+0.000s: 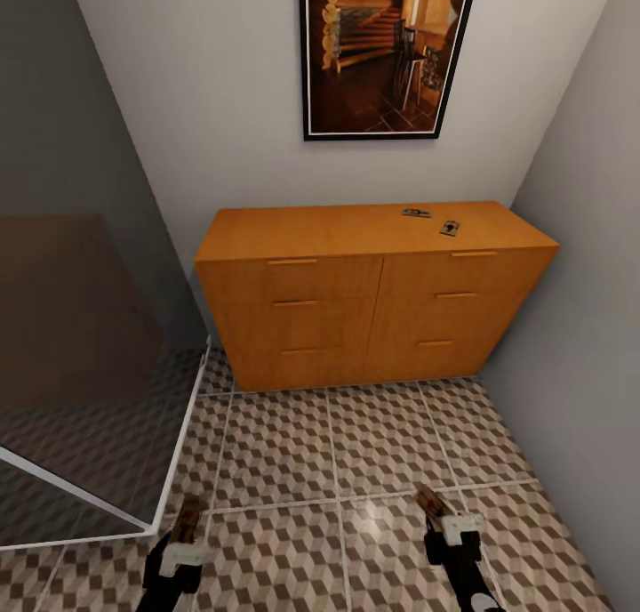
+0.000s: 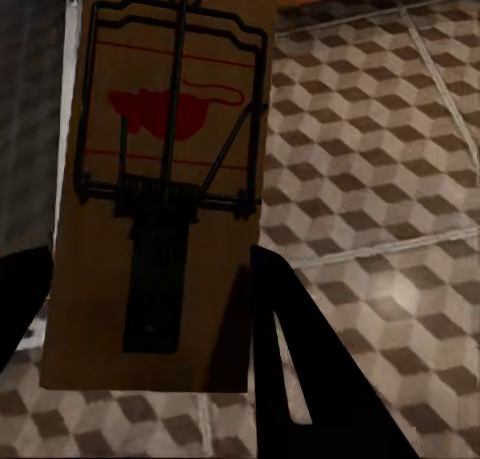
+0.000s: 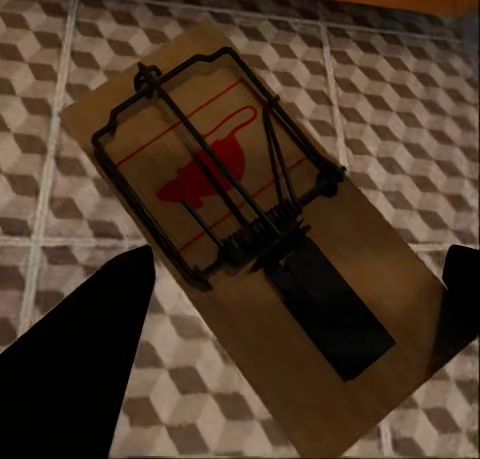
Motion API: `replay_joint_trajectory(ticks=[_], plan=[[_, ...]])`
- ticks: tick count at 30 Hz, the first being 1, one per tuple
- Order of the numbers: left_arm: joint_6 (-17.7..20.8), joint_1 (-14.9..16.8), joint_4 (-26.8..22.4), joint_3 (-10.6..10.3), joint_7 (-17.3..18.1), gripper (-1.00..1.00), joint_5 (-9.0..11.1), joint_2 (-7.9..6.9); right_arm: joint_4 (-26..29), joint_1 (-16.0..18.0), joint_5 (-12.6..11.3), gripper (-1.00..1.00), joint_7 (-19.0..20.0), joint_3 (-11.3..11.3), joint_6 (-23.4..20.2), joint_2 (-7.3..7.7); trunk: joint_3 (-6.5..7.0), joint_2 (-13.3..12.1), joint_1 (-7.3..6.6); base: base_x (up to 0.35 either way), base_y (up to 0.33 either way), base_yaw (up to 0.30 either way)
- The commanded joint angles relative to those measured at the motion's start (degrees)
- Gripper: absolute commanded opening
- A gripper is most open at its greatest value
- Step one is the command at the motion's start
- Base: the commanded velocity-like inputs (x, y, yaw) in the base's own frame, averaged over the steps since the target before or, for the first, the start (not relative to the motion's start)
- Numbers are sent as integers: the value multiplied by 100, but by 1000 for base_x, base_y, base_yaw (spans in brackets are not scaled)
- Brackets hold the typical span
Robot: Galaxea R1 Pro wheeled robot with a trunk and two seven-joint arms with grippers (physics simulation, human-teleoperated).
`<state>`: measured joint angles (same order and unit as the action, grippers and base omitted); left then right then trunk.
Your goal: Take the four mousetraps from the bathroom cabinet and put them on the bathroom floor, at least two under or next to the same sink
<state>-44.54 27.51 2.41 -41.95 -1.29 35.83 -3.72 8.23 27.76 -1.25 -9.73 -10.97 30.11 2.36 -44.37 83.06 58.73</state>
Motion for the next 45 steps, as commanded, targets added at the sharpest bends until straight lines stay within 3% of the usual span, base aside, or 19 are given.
replay_joint_trajectory(ticks=[1,3,6,9,14,17,21,26,31,45], plan=[[-121,-70,10,-56,-147,-100,15,4,20,49,-10,-100,-165,-53,-26,-2,-4,2,0,0,0,0],[-488,-219,11,-57,-538,-100,13,3,182,108,-16,-100,-510,-54,-65,-6,-4,2,0,0,0,0],[-733,-296,12,-58,-1039,-100,5,3,249,124,-17,-100,-904,-66,-63,-7,-4,2,0,0,0,0],[-790,-324,12,-59,-1209,-100,9,6,262,125,-14,-100,-1030,-89,-51,-3,-4,2,0,0,0,0],[-808,-333,9,-59,-1262,-100,12,11,259,54,5,-100,-1048,-117,20,4,-4,2,0,0,0,0],[-828,-334,8,-53,-1273,-100,57,4,242,20,12,-100,-1001,-254,66,9,-4,2,0,0,0,0],[-841,-334,11,-42,-1271,-100,441,-12,234,-42,14,-100,-966,-446,85,10,-4,2,0,0,0,0],[-837,-334,10,-40,-1264,-100,664,-74,240,-127,110,-100,-967,-484,224,10,-4,2,0,0,0,0],[-834,-335,6,-41,-1260,-100,663,-76,240,-153,134,-100,-969,-490,488,10,7,2,0,0,0,0],[-828,-334,8,-41,-1260,-100,662,-76,240,-157,156,-100,-969,-494,505,10,134,2,0,0,0,0]])
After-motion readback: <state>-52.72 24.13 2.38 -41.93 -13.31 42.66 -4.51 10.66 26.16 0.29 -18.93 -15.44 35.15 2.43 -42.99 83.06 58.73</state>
